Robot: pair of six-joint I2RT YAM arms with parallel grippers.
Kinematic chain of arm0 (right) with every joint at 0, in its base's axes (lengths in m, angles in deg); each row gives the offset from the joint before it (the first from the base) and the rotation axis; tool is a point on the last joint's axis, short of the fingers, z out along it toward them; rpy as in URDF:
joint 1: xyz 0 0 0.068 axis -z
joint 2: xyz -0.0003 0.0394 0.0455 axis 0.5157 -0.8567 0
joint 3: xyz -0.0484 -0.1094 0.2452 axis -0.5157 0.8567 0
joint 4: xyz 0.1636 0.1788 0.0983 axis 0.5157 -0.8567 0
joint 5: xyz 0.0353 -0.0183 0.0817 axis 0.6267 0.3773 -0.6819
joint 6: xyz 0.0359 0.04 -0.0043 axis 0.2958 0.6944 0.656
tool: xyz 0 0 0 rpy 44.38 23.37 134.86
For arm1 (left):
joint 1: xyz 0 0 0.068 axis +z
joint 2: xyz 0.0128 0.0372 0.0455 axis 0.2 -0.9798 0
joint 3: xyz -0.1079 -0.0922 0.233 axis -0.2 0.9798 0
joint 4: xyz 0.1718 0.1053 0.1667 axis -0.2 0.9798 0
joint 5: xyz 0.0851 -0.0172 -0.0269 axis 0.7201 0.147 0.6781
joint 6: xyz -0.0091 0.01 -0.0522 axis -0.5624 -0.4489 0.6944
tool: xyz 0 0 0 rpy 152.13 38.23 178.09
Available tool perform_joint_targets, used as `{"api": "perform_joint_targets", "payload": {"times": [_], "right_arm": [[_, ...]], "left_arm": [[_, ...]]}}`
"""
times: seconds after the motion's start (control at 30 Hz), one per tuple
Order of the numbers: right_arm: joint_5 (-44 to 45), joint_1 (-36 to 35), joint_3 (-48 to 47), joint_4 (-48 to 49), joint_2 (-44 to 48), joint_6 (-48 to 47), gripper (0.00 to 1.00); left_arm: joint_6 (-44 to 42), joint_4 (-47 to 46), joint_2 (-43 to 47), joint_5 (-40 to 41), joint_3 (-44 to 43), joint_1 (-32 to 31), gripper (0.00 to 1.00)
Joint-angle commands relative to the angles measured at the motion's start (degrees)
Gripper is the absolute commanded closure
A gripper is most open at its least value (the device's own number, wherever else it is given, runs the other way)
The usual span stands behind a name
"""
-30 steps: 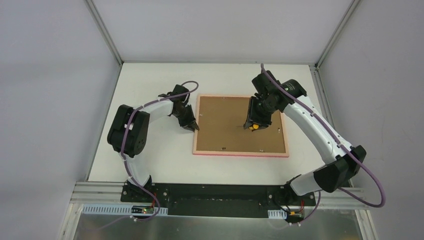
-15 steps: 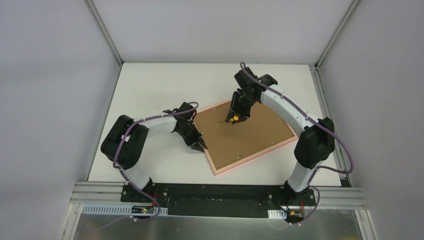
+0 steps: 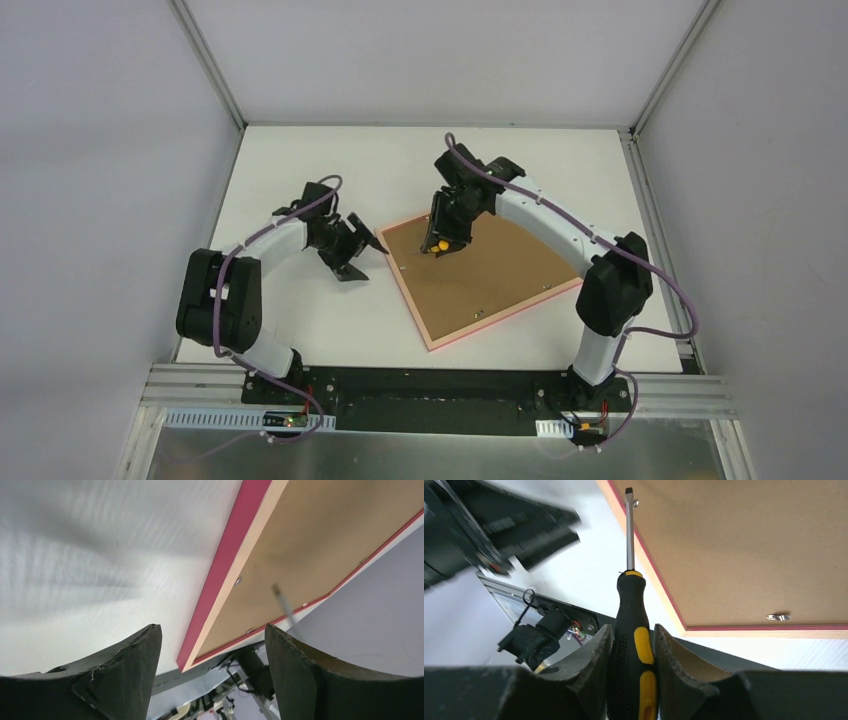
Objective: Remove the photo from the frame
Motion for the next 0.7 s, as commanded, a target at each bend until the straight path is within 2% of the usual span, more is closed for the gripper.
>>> {"api": "perform_joint_targets", "payload": {"times": [0.0, 0.2, 0.33, 0.47, 0.67], "right_arm": [[3.3, -3.8, -1.7, 0.2, 0.4, 0.3, 1.00], [7.1, -5.7, -4.7, -2.7, -1.7, -0.2, 1.00], [7.3, -6.3, -7.4, -6.6, -3.8, -0.8, 1.00], [9.4, -8.7, -5.1, -4.5, -2.2, -1.9, 1.00], [10.5, -10.2, -4.3, -4.2, -1.7, -1.2, 1.00]], "left_arm": [[-6.8, 0.6, -5.0, -3.9, -7.4, 4.1, 0.24], [-7.8, 0.3, -14.0, -3.6, -15.1, 4.3, 0.38], [-5.9, 0.4, -16.5, -1.6, -14.7, 4.3, 0.43], [-4.8, 0.2, -18.4, -1.5, -14.5, 4.3, 0.51], [-5.1, 0.2, -20.0, -1.1, -14.0, 4.3, 0.58]]}}
